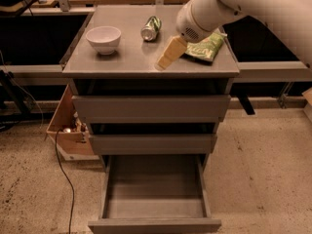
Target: Place green can into bottom drawer
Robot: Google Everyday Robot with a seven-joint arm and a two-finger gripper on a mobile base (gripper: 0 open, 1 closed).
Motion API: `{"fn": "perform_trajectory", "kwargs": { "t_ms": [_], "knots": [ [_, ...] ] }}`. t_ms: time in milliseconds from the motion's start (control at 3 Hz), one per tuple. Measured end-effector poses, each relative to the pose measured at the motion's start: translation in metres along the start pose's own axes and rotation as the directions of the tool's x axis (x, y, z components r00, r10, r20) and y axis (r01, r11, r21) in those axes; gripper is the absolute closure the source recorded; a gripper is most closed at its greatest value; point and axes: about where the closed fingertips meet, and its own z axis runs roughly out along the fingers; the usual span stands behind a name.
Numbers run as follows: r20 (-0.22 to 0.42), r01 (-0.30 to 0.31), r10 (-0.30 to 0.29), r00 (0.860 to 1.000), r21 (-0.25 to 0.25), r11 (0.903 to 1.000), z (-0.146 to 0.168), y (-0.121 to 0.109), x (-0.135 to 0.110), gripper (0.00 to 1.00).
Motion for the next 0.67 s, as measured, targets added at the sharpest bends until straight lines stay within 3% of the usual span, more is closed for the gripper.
{"fn": "perform_trajectory", "kwargs": {
  "t_ms": [333, 667],
  "knots": [
    [0.111, -0.050, 0.039, 0.993, 0.100, 0.9938, 0.026, -0.052, -0.013, 0.00],
    [0.226, -0.138, 0.097, 0.969, 0.171, 0.9755, 0.079, -0.116, -0.047, 0.00]
  ]
}}
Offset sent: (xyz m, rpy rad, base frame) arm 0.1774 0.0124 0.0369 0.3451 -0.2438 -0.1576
